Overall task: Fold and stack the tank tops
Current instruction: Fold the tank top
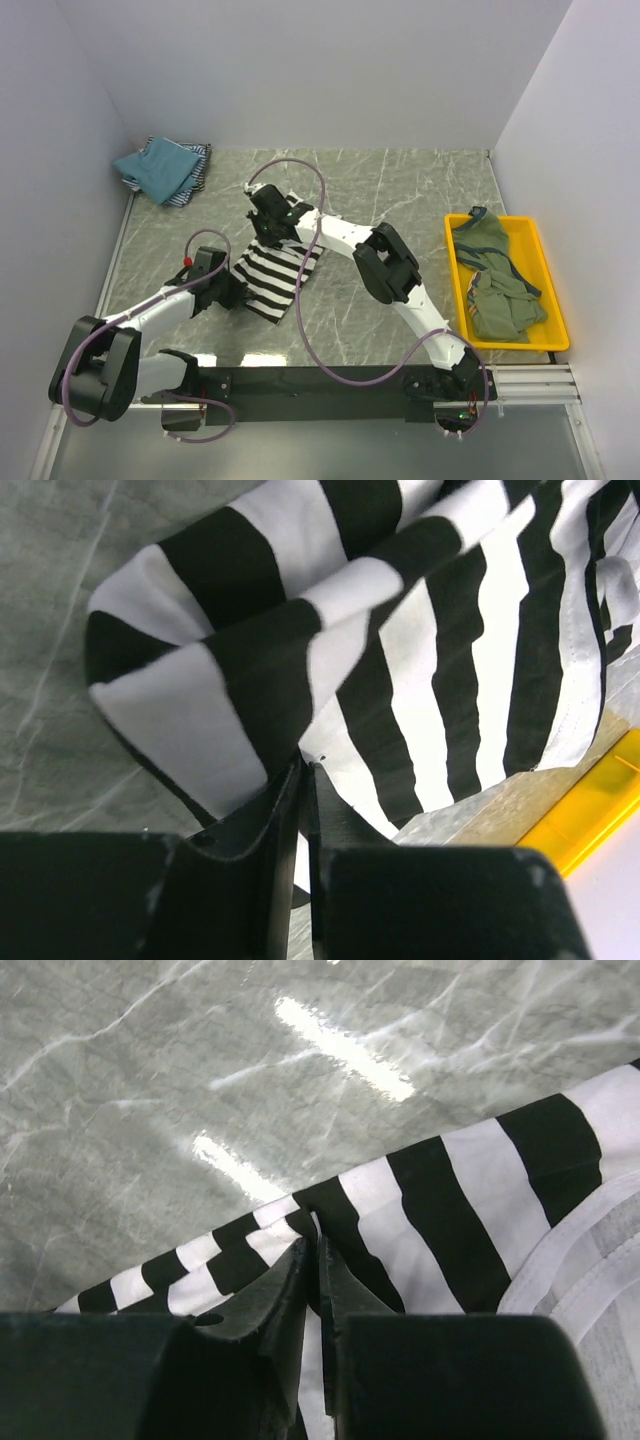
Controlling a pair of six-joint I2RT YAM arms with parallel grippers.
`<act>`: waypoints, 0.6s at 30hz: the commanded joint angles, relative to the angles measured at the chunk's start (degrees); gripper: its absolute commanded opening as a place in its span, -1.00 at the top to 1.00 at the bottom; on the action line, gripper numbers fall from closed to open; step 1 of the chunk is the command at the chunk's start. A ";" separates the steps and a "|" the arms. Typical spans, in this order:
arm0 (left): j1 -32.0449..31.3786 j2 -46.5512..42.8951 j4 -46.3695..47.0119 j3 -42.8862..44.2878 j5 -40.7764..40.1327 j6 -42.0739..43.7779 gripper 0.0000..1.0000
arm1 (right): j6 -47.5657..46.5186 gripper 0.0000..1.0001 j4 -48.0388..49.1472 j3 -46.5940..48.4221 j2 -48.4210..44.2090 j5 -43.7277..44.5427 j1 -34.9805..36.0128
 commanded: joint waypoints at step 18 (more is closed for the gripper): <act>5.16 -8.89 -5.75 8.75 0.00 8.36 0.42 | -0.73 0.14 7.85 -14.04 -20.52 10.44 -1.69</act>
